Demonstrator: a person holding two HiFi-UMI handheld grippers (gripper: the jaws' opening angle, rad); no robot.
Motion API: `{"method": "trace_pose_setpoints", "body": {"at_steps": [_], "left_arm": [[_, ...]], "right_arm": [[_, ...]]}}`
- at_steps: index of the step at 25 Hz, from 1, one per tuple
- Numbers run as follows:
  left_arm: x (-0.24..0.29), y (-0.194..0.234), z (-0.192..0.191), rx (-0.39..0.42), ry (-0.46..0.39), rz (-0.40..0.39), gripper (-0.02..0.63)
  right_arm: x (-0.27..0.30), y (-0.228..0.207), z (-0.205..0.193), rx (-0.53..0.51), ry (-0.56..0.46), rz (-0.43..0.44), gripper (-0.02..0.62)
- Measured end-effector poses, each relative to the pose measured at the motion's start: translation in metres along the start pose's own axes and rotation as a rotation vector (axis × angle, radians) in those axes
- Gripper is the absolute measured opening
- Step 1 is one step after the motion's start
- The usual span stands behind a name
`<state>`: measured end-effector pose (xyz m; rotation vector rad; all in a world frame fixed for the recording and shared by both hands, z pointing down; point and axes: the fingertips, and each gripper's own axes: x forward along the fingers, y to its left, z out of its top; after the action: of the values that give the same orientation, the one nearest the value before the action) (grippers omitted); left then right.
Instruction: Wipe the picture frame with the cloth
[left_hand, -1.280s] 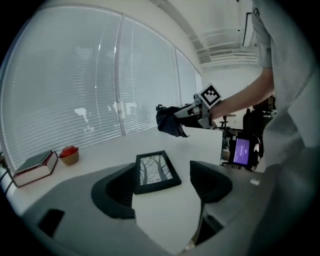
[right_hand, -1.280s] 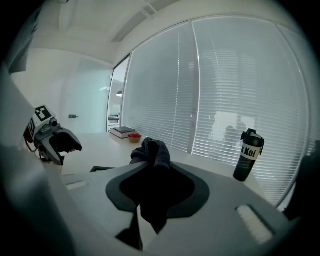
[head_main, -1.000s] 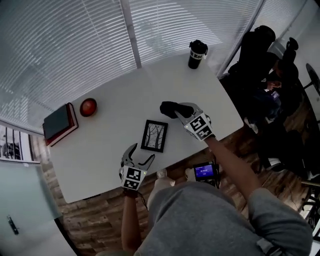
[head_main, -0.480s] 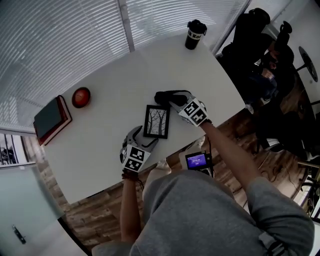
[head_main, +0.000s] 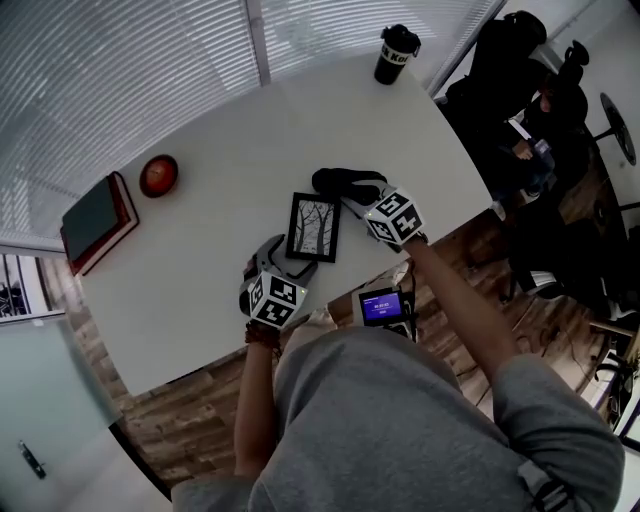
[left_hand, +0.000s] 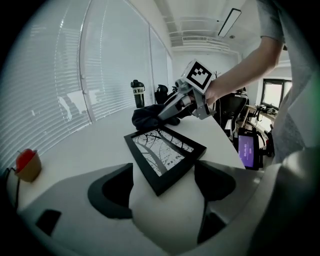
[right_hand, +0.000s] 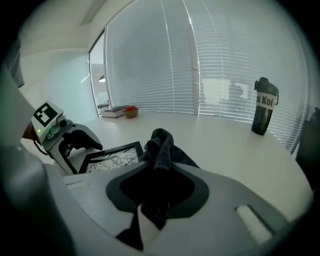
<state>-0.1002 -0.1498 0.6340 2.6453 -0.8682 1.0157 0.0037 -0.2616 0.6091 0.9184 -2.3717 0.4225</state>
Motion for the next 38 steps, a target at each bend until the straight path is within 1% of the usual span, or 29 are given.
{"method": "trace_pose_setpoints", "body": {"at_steps": [3, 5, 7, 8, 9, 11, 16, 24, 30, 38], "left_arm": [[0.001, -0.002, 0.0, 0.004, 0.003, -0.007, 0.394], [0.0, 0.0, -0.001, 0.008, 0.003, -0.008, 0.396], [0.0, 0.001, -0.001, 0.007, 0.0, -0.006, 0.394], [0.0, 0.001, -0.002, 0.006, -0.001, -0.005, 0.394], [0.0, 0.001, -0.002, 0.004, -0.001, -0.004, 0.394], [0.0, 0.002, -0.002, 0.004, 0.0, -0.001, 0.394], [0.001, 0.001, -0.001, 0.006, 0.002, -0.003, 0.394], [0.0, 0.001, -0.001, 0.003, 0.001, -0.002, 0.394], [0.0, 0.0, -0.001, 0.003, 0.0, -0.003, 0.393], [-0.001, 0.0, -0.001, 0.0, 0.001, -0.005, 0.393]], "right_arm": [[-0.004, 0.007, -0.001, -0.055, 0.009, -0.018, 0.089], [-0.005, 0.015, 0.0, -0.083, 0.011, -0.005, 0.089], [-0.005, 0.034, -0.002, -0.102, 0.033, 0.079, 0.087], [-0.004, 0.046, -0.005, -0.122, 0.057, 0.128, 0.086], [-0.002, 0.057, -0.009, -0.152, 0.083, 0.159, 0.086], [0.002, 0.067, -0.013, -0.186, 0.109, 0.166, 0.084], [0.0, 0.071, -0.015, -0.116, 0.077, 0.179, 0.084], [-0.01, 0.092, -0.025, -0.061, 0.064, 0.211, 0.081], [-0.017, 0.109, -0.031, -0.053, 0.053, 0.216, 0.081], [-0.025, 0.134, -0.038, -0.013, 0.056, 0.265, 0.08]]}}
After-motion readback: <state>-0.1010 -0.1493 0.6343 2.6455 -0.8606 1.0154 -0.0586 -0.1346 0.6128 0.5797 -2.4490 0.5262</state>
